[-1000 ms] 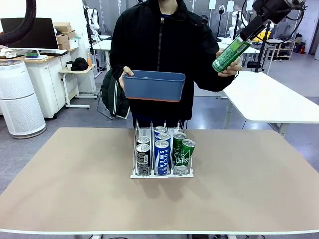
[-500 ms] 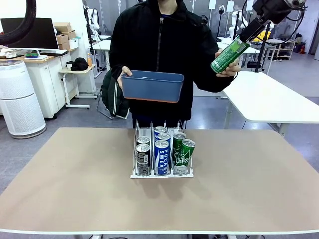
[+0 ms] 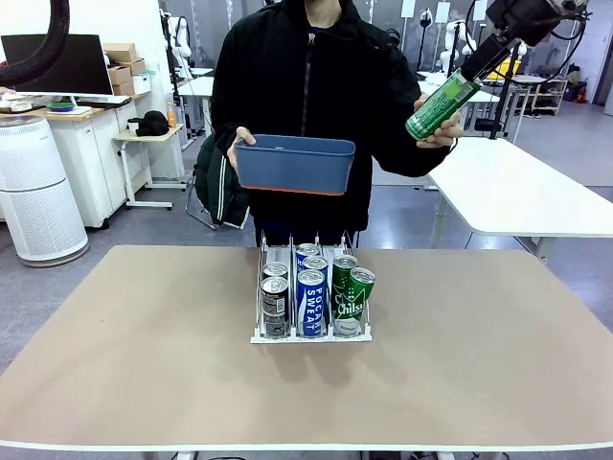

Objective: Fill the beverage cans into the dispenser.
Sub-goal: Pick up the Sprite handed by the human, then place the picked Sprite in the line of the Automatic Can Dispenser with the same cans.

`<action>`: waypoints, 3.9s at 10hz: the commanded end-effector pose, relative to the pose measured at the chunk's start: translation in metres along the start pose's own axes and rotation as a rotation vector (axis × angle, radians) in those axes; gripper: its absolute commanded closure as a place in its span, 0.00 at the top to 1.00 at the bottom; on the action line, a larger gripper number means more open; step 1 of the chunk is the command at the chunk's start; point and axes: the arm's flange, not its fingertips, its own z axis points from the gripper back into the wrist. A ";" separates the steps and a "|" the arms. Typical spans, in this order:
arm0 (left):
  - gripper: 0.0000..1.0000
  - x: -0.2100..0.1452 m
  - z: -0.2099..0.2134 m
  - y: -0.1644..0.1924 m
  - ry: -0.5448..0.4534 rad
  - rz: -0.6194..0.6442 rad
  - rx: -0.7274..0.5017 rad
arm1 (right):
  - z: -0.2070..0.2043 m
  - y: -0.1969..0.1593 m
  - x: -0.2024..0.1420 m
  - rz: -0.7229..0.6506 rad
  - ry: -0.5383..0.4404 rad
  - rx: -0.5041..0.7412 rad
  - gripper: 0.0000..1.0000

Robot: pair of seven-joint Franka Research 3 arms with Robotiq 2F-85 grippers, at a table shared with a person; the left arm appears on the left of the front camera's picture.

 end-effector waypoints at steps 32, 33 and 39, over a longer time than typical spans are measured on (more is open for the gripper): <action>1.00 0.000 0.000 -0.001 -0.005 0.006 -0.005 | -0.007 0.074 -0.095 0.116 0.292 -0.032 0.58; 1.00 0.000 0.000 -0.001 -0.005 0.006 -0.005 | -0.025 0.073 -0.111 0.186 0.328 -0.055 0.58; 1.00 0.000 0.000 -0.001 -0.005 0.006 -0.005 | -0.064 0.074 -0.126 0.255 0.386 -0.053 0.58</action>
